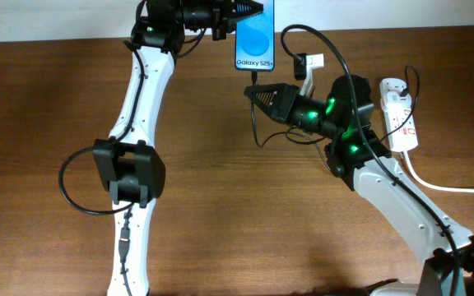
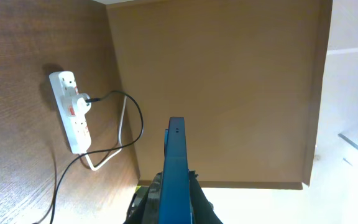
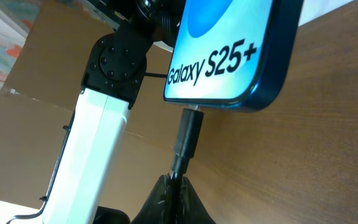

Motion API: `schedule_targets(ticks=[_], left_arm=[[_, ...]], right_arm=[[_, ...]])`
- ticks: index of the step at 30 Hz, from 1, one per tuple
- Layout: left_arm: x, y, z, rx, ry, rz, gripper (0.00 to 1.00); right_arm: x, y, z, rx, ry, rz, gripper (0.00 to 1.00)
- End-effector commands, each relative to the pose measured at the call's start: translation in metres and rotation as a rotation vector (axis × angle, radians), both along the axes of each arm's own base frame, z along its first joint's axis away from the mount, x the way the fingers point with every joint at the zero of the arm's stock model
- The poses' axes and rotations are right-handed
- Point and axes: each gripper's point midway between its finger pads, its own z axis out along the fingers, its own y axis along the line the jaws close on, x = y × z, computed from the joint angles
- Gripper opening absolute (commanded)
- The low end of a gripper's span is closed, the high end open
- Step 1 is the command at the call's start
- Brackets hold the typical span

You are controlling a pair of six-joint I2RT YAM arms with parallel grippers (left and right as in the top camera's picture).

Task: Plug charger to phone and switch on socket
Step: 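Release the cable and lower the phone onto the table with the left gripper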

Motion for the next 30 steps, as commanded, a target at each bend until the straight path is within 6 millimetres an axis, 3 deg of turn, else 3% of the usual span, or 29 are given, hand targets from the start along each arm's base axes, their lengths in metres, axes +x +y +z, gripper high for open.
schedule_targets(ticks=[1,4,10,12,17,19,22,24,26,28,30], left_arm=[[-0.044,-0.014,0.02,-0.035,-0.034,-0.206,0.0],[-0.04,-0.009,0.02,-0.035,-0.035,-0.191,0.0],[-0.03,0.006,0.018,-0.033,-0.083,-0.16,0.0],[-0.03,0.012,0.008,-0.023,-0.089,-0.159,0.0],[-0.039,0.016,-0.032,0.002,-0.062,-0.18,0.0],[-0.043,0.017,-0.054,0.013,-0.065,-0.188,0.0],[-0.046,0.017,-0.091,0.027,-0.138,-0.197,0.0],[-0.041,0.019,-0.129,0.113,-0.058,-0.147,0.0],[-0.036,0.027,-0.188,0.286,0.042,-0.056,0.0],[-0.033,0.043,-0.24,0.468,0.112,0.025,0.0],[-0.035,0.058,-0.276,0.609,0.156,0.08,0.0]], right_arm=[[0.035,-0.032,0.007,-0.019,-0.027,-0.169,0.32],[0.025,-0.025,-0.005,-0.029,0.032,-0.101,0.36],[0.0,-0.015,0.014,-0.021,-0.03,0.024,0.47],[-0.007,-0.019,0.018,-0.076,-0.084,0.012,0.61],[-0.024,-0.028,0.005,-0.201,-0.083,0.005,0.63],[-0.026,-0.029,0.001,-0.218,-0.082,0.014,0.63],[-0.032,-0.035,-0.024,-0.327,-0.034,0.025,0.63],[-0.034,-0.046,-0.046,-0.432,0.021,-0.01,0.63],[-0.036,-0.064,-0.066,-0.567,0.078,-0.058,0.63],[-0.038,-0.074,-0.071,-0.637,0.104,-0.077,0.63],[-0.038,-0.082,-0.077,-0.682,0.129,-0.105,0.63]])
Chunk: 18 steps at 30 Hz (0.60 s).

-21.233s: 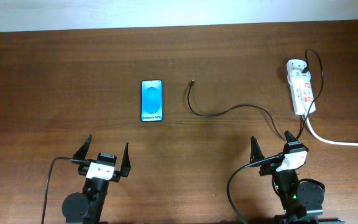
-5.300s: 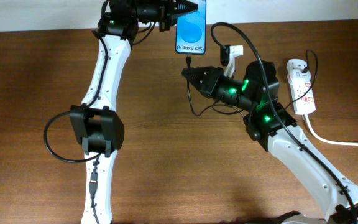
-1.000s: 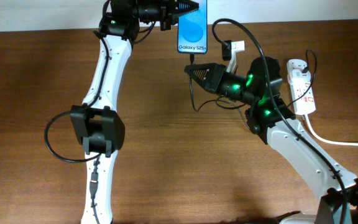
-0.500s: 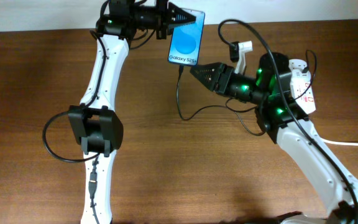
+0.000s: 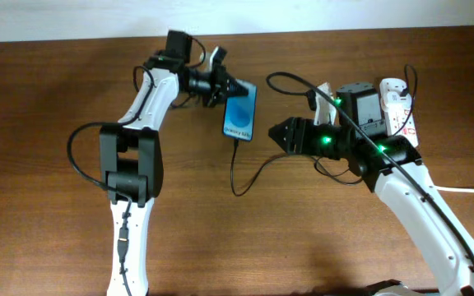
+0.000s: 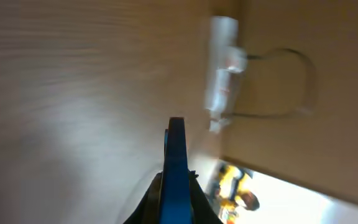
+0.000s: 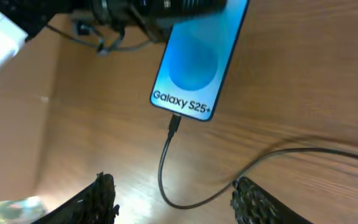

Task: Plug charger to phone and switch on socket
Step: 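Release the cable and lower the phone onto the table with the left gripper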

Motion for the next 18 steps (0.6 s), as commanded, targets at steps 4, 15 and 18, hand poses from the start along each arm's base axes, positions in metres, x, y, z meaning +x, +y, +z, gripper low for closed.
schedule_targets(ticks=[4,15,18], left_arm=[[0.003,0.037,-0.066,0.34,0.003,0.11,0.0],[-0.014,0.059,-0.086,0.499,0.084,0.12,0.25],[-0.015,0.059,-0.086,0.5,0.088,0.118,0.37]], right_arm=[[0.012,-0.021,0.008,-0.127,-0.074,-0.066,0.62],[0.012,-0.021,0.008,-0.126,-0.073,-0.066,0.63],[0.012,-0.021,0.008,-0.126,-0.073,-0.066,0.63]])
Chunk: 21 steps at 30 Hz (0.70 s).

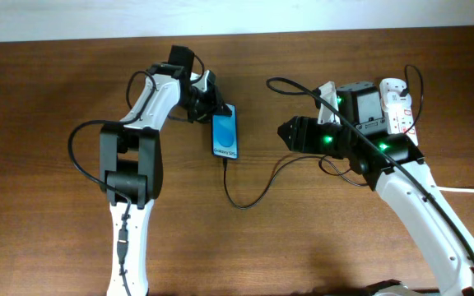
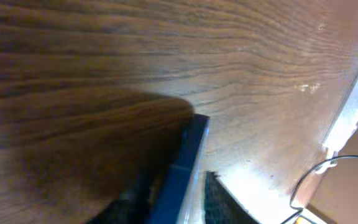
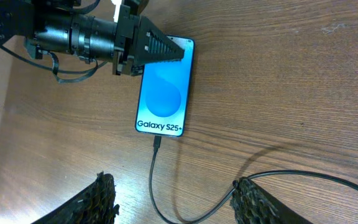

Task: Plug charger to phone and switch on socket
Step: 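Release the cable and lower the phone onto the table with the left gripper, then open the left gripper off the phone and move the right gripper to the power strip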

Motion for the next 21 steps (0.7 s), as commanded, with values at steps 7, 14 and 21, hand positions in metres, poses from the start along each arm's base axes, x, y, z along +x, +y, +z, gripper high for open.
schedule_targets(ticks=[7,14,21], left_arm=[[0.004,0.031,-0.018,0.137,0.002,0.049,0.64],[0.006,0.07,-0.022,0.372,-0.013,0.092,0.74],[0.035,0.082,0.048,0.445,-0.241,0.046,0.74]], right_arm=[[0.003,-0.003,0.011,-0.013,-0.034,-0.003,0.66],[0.002,-0.003,0.011,-0.023,-0.041,0.01,0.67],[0.006,-0.012,0.023,-0.044,-0.064,0.001,0.67]])
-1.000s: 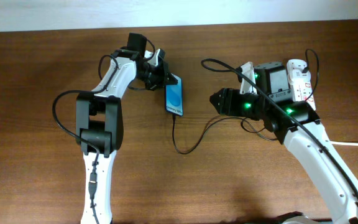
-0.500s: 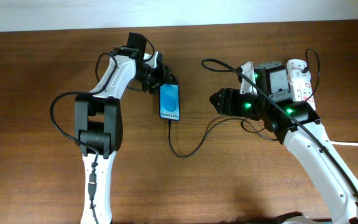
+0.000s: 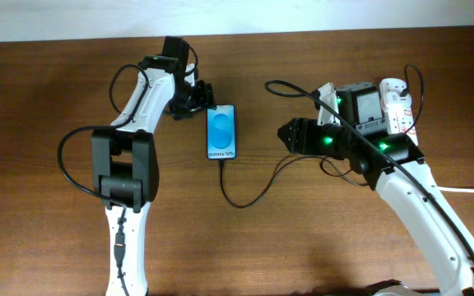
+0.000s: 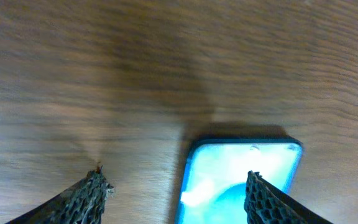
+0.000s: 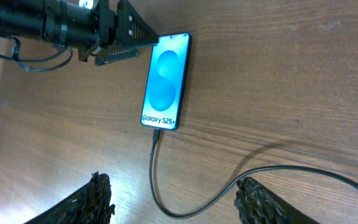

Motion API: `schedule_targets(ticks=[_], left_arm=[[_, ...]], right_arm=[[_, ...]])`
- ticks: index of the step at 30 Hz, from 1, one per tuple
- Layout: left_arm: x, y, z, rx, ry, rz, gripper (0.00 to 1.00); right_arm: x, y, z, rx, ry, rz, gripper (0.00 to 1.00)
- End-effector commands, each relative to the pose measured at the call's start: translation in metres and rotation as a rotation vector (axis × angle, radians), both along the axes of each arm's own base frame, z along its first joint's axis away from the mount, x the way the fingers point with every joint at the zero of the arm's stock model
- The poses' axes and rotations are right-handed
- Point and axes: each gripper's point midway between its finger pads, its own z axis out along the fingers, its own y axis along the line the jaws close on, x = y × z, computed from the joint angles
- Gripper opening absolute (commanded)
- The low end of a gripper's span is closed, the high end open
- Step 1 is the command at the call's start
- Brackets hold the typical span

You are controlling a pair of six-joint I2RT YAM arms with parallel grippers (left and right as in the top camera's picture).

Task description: Plug charger to phone and switch on socket

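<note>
The blue-screened phone (image 3: 222, 131) lies flat, face up, on the wooden table, and shows too in the right wrist view (image 5: 165, 81) and the left wrist view (image 4: 241, 180). A black charger cable (image 3: 241, 200) is plugged into its near end and loops right (image 5: 185, 200). My left gripper (image 3: 202, 99) (image 4: 176, 199) stands open just behind the phone's far end, holding nothing. My right gripper (image 3: 280, 133) (image 5: 176, 202) is open to the right of the phone, above the cable's loop. The white power strip (image 3: 401, 115) lies at far right, its switch too small to read.
My right arm's forearm and wrist camera (image 3: 360, 105) cover part of the power strip. The strip's white lead (image 3: 451, 187) runs off the right edge. My left arm (image 3: 130, 115) stretches along the table's left side.
My left gripper was shut on the phone's far end and is now open and drawn back a little. The phone lies flat, slightly further left. My right gripper has stayed put.
First my left gripper held the phone up at the table's far edge while my right gripper was shut on the cable plug at its port. Then the right gripper was open and further right, the cable left in the phone. The phone came down and is now released.
</note>
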Motion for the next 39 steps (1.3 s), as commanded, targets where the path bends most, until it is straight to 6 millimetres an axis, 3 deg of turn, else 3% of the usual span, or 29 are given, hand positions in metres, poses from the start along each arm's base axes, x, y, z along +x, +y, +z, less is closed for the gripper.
schedule_targets(ticks=[1,3,4,5,6,7,8,10,17,19,21,24,27,31,35,39], left_arm=[[0.026,0.021,0.085,0.086,-0.226,-0.065,0.74],[0.028,0.024,0.163,0.078,-0.38,-0.077,0.76],[0.024,0.027,0.2,0.075,-0.455,-0.078,0.77],[0.015,0.029,0.238,0.068,-0.526,-0.073,0.78],[0.007,0.03,0.263,0.062,-0.572,-0.069,0.82],[0.002,0.03,0.278,0.058,-0.602,-0.068,0.95],[-0.003,0.031,0.29,0.056,-0.625,-0.066,0.99],[-0.005,0.031,0.293,0.055,-0.629,-0.066,0.99],[-0.016,0.033,0.282,0.063,-0.566,-0.07,0.99],[-0.016,0.033,0.282,0.063,-0.566,-0.07,1.0],[-0.016,0.033,0.282,0.063,-0.566,-0.07,1.0],[-0.016,0.033,0.282,0.063,-0.566,-0.07,0.99],[-0.016,0.033,0.282,0.063,-0.566,-0.07,1.0],[-0.016,0.033,0.282,0.063,-0.566,-0.07,1.0],[-0.016,0.033,0.282,0.063,-0.566,-0.07,1.0],[-0.016,0.033,0.282,0.062,-0.566,-0.071,1.0]], right_arm=[[0.01,-0.02,0.032,-0.03,-0.059,-0.044,0.67],[0.016,-0.049,0.051,-0.079,-0.055,-0.137,0.67],[0.019,-0.071,0.065,-0.109,-0.06,-0.203,0.67],[0.023,-0.106,0.083,-0.146,-0.076,-0.305,0.67],[0.028,-0.135,0.095,-0.155,-0.098,-0.389,0.7],[0.029,-0.155,0.101,-0.155,-0.108,-0.443,0.71],[0.029,-0.182,0.104,-0.159,-0.111,-0.514,0.71],[0.023,-0.228,0.105,-0.165,-0.111,-0.603,0.71],[-0.006,-0.333,0.106,-0.145,-0.133,-0.805,0.75],[-0.003,-0.356,0.09,-0.173,-0.113,-0.814,0.74],[0.015,-0.372,0.056,-0.209,-0.072,-0.757,0.75],[0.037,-0.387,-0.011,-0.173,0.051,-0.737,0.75],[0.055,-0.397,-0.054,-0.152,0.091,-0.727,0.75],[0.081,-0.399,-0.08,-0.183,0.069,-0.706,0.75],[0.089,-0.399,-0.109,-0.273,0.151,-0.807,0.75],[0.099,-0.386,-0.131,-0.272,0.182,-0.787,0.75]])
